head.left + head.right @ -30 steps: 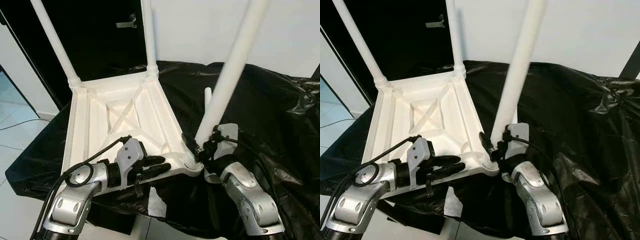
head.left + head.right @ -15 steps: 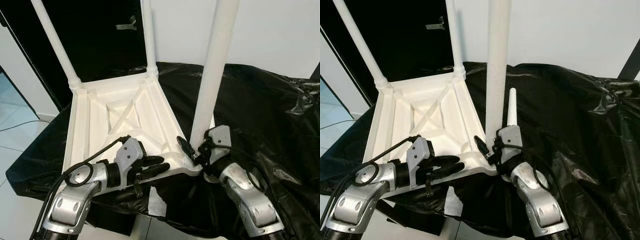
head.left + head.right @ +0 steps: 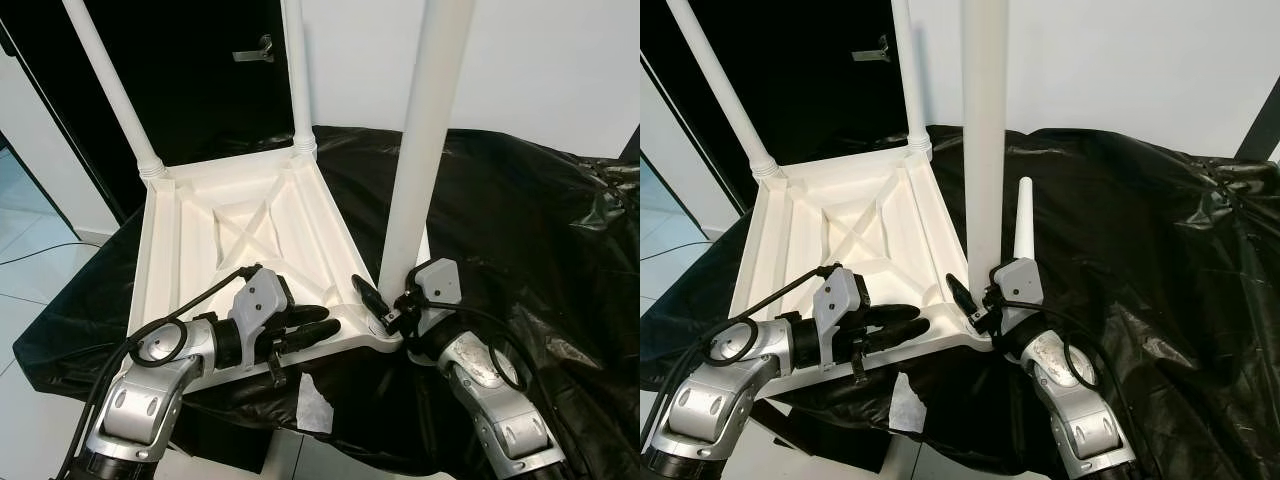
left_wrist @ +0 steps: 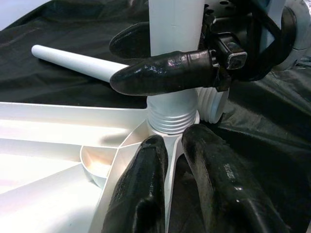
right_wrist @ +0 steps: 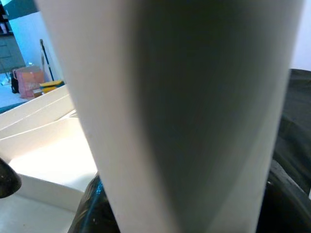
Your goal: Building children table
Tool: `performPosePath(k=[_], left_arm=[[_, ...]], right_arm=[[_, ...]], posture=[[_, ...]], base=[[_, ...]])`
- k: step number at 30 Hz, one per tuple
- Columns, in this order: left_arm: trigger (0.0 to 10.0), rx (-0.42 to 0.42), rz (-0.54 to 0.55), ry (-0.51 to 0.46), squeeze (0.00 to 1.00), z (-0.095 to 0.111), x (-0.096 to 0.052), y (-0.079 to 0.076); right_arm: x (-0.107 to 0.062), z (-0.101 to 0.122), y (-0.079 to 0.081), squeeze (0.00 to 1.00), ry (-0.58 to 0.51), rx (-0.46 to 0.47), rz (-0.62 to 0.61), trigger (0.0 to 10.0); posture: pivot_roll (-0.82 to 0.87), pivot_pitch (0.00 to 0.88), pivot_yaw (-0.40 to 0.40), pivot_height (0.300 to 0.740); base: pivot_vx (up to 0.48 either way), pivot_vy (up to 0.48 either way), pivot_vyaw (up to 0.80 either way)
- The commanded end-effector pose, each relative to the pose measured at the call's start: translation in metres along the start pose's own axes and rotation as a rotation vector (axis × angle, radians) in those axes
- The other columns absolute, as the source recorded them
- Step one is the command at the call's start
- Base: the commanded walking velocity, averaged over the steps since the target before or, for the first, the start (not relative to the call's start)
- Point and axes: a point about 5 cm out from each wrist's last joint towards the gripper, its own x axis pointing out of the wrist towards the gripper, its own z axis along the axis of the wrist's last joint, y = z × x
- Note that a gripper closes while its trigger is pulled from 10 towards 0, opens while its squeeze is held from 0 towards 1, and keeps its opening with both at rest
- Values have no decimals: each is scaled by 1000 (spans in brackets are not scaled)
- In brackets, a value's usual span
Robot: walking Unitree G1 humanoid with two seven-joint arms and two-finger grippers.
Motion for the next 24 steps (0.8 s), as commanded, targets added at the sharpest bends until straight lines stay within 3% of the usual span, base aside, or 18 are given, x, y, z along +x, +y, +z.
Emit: performPosePath(k=[1, 5, 13, 24], left_arm=[[10000, 9, 86, -2, 0, 4, -2, 5], [10000, 9, 86, -1, 0, 3, -2, 5], [10000, 12, 90, 2, 0, 4, -4, 7], [10000, 16, 92, 4, 0, 5, -4, 7]], right_arm=[[-8, -27, 2, 0, 136, 8, -3, 10000], [-8, -28, 3, 0, 132, -8, 11, 10000], [-10, -33, 12, 0, 122, -136, 99, 10000], [-10, -32, 13, 0, 103, -47, 97, 10000]], posture=[[29, 0, 43, 740], [29, 0, 46, 740], [28, 0, 50, 740], [30, 0, 50, 740]], base=[[0, 0, 0], [0, 0, 0], [0, 0, 0], [0, 0, 0]])
